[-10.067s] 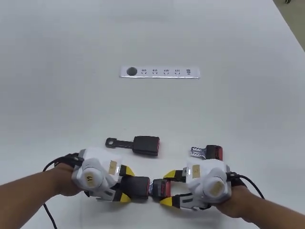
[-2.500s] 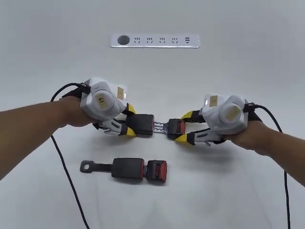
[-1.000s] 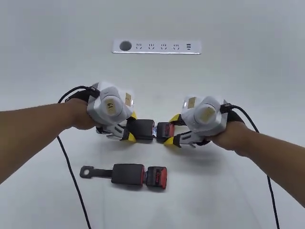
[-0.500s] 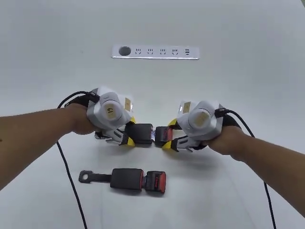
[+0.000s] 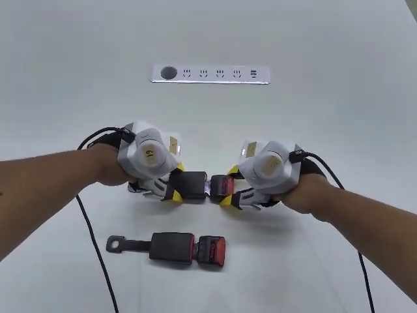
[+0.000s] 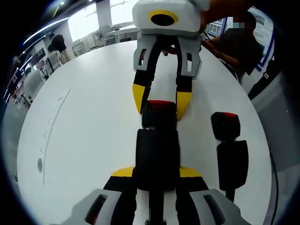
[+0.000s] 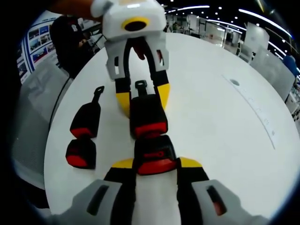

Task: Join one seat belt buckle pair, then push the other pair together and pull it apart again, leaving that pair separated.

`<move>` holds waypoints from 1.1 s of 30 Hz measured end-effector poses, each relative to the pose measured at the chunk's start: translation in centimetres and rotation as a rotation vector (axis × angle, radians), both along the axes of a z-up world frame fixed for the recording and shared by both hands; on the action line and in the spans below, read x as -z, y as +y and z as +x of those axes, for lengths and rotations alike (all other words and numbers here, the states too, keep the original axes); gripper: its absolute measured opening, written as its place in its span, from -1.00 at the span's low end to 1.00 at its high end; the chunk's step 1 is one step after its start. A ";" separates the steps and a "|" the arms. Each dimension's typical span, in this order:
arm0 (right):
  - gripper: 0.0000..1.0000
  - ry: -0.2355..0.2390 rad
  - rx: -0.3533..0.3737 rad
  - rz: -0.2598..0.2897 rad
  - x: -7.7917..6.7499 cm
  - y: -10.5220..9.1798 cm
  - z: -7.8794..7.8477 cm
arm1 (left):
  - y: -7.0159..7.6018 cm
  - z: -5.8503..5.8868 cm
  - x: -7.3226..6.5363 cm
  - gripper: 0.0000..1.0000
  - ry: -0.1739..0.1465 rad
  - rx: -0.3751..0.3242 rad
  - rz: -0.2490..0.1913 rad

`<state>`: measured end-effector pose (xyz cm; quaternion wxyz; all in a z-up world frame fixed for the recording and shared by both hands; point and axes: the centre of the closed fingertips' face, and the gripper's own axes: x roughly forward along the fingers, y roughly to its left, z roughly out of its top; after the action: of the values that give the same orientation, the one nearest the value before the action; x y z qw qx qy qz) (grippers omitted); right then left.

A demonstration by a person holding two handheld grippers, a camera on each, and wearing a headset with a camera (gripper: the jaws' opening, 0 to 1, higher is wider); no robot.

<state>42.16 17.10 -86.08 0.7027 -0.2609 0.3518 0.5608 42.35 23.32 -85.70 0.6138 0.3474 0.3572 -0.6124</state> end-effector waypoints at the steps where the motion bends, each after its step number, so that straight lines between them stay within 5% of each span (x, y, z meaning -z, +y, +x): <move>1: -0.36 -0.002 -0.001 -0.001 0.0 0.0 0.0 | 0.0 0.0 0.0 -0.36 0.000 -0.001 0.000; 33: -0.35 -0.009 0.002 -0.016 0.1 0.1 0.1 | 0.1 0.0 -0.1 -0.35 -0.002 0.022 0.010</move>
<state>42.27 17.18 -86.13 0.7026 -0.2686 0.3536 0.5560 42.30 23.37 -85.63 0.6057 0.3551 0.3559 -0.6167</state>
